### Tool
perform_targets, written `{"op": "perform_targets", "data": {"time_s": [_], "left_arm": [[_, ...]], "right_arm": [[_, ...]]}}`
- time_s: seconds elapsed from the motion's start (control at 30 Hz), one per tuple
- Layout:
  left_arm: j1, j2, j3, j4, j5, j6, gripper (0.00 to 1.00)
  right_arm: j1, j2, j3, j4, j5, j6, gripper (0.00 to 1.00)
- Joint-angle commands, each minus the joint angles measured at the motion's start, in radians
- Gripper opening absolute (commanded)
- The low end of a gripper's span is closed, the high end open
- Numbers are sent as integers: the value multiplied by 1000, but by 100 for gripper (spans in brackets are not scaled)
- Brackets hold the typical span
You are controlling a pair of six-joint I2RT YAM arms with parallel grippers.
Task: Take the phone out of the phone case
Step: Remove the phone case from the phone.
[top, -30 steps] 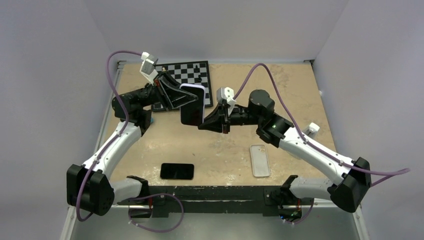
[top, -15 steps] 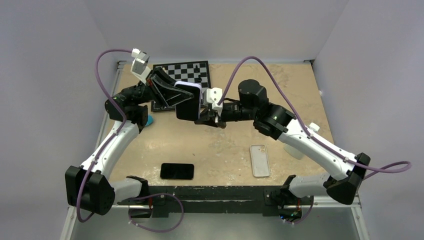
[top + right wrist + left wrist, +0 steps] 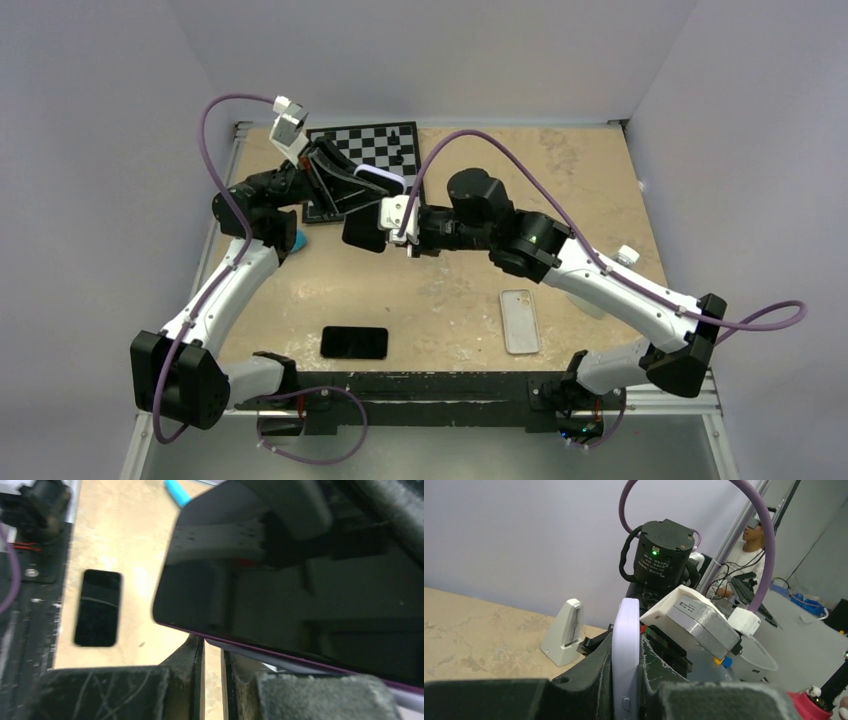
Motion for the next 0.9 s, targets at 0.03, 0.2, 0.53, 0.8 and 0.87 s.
{"op": "perform_targets", "data": {"time_s": [0.03, 0.2, 0.53, 0.8, 0.87], "left_arm": [[-41, -3, 20, -72, -24, -142, 0], [-41, -3, 16, -57, -32, -147, 0], [-32, -39, -75, 47, -164, -117, 0], [37, -62, -179, 1, -310, -46, 0], [51, -84, -198, -50, -335, -5, 0]], "right_arm": [[-4, -22, 8, 355, 288, -137, 0], [-6, -59, -42, 445, 271, -80, 0], [-63, -248, -408, 693, 327, 422, 38], [-85, -325, -538, 672, 252, 914, 61], [-111, -325, -532, 647, 206, 998, 62]]}}
